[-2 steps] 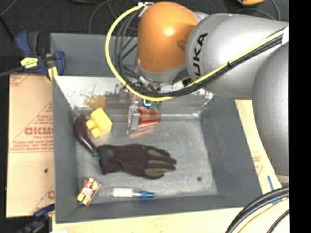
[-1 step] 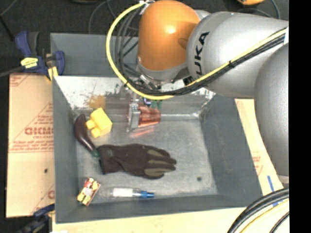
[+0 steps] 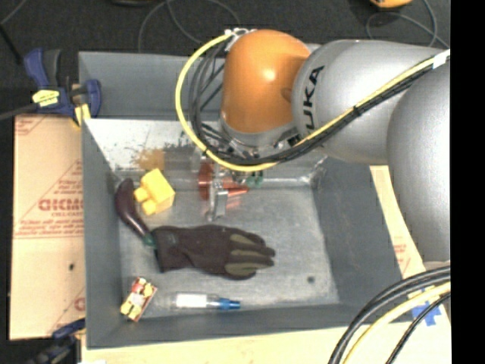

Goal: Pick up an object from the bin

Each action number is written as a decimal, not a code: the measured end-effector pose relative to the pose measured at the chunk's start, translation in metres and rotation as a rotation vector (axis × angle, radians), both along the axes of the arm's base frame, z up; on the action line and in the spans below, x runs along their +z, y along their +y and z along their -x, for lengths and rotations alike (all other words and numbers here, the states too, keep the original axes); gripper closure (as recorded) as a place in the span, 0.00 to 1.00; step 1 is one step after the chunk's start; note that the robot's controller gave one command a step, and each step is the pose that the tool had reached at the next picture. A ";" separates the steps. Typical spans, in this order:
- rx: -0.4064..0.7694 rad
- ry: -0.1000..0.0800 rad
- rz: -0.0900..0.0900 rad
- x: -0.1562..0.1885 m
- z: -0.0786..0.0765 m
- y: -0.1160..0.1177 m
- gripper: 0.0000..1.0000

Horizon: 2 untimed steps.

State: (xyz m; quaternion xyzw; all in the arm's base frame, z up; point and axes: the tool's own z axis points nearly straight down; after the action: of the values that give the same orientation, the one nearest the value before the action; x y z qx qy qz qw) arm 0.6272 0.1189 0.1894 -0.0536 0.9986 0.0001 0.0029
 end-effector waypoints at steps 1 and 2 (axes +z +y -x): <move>0.200 0.001 0.001 -0.022 0.034 -0.071 0.00; 0.169 -0.001 0.004 -0.039 0.047 -0.088 0.00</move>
Offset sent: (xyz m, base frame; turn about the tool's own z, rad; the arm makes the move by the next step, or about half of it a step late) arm -0.0634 -0.0426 -0.0601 -0.0181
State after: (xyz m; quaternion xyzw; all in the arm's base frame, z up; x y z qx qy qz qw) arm 0.5806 0.0306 0.1505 -0.1377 0.9905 -0.0015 0.0032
